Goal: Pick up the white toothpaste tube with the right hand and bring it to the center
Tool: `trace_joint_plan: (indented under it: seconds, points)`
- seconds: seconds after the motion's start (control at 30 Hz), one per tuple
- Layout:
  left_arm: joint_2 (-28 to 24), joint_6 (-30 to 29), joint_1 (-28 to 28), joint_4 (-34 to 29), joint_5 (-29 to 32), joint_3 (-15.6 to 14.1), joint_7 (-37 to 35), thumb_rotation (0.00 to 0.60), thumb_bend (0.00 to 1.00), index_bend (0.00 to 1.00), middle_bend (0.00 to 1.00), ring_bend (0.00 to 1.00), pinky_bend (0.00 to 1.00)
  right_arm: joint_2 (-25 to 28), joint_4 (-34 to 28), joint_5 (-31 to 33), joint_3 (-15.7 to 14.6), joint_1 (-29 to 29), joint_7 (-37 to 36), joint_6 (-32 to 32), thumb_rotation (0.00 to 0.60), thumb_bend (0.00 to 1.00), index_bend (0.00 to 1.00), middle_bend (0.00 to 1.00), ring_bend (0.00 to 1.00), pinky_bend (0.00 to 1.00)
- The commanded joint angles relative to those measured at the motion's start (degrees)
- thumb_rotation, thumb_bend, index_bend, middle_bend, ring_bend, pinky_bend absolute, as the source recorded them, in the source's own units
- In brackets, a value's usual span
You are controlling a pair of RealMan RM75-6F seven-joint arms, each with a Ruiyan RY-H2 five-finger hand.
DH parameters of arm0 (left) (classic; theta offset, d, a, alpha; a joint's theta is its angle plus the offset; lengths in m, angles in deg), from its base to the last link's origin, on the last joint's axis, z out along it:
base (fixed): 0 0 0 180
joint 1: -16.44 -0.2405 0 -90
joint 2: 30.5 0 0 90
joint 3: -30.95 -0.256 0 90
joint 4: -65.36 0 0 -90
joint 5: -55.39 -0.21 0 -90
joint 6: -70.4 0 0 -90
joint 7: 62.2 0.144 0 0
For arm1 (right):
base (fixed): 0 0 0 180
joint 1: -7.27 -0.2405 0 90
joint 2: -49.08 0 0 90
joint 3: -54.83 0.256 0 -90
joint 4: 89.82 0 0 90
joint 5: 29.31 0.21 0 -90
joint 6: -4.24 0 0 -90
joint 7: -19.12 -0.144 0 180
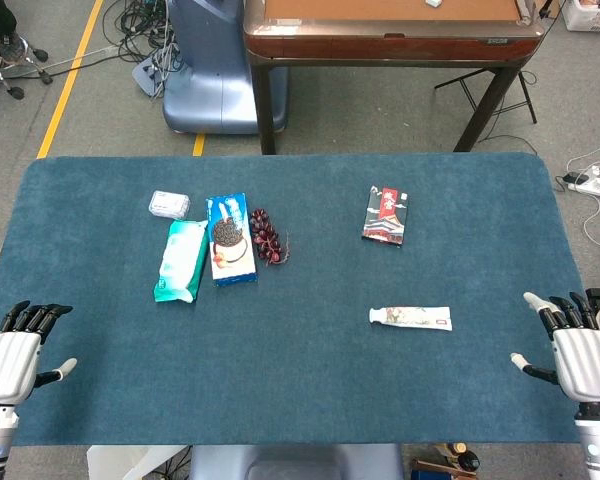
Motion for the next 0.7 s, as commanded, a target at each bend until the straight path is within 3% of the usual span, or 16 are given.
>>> trace_joint_plan:
  seconds: [0.03, 0.23, 0.43, 0.57, 0.7]
  points:
    - [0.1, 0.5, 0.1, 0.0, 0.5, 0.1, 0.3, 0.600, 0.05, 0.24, 0.27, 0.22, 0.11, -0.2, 0.1, -0.1, 0.0, -0.2, -0.1, -0.2, 0.600, 0.00, 0.20, 0.30, 0.18, 0.09]
    - [0.0, 0.4, 0.2, -0.4, 0.5, 0.2, 0.9, 0.600, 0.05, 0.24, 0.27, 0.22, 0.11, 0.5, -1.3, -0.3, -0.1, -1.1, -2.9, -2.2, 0.600, 0.00, 0.20, 0.30, 0.18, 0.09]
    - [-0.1, 0.3, 0.1, -1.0, 0.8, 0.1, 1.4, 0.600, 0.05, 0.24, 0.27, 0.22, 0.11, 4.4, -4.7, -2.3, 0.3, -5.8, -5.6, -8.7, 0.600, 0.00, 0.20, 0.32, 0.18, 0.11]
    - [-0.2, 0.1, -0.1, -1.2, 0.9, -0.1, 1.6, 0.600, 0.05, 0.24, 0.27, 0.22, 0.11, 5.2, -5.7, -2.8, 1.5, -10.0, -4.1, -13.4, 0.600, 0.03, 0.29, 0.41, 0.22, 0.15]
    - [-0.5, -0.1, -0.5, -1.4, 1.2, -0.2, 1.7, 0.600, 0.05, 0.24, 0.27, 0.22, 0.11, 4.6, -5.8, -1.3, 2.7, -13.7, -2.0, -18.3, 0.600, 0.04, 0.34, 0.43, 0.22, 0.15]
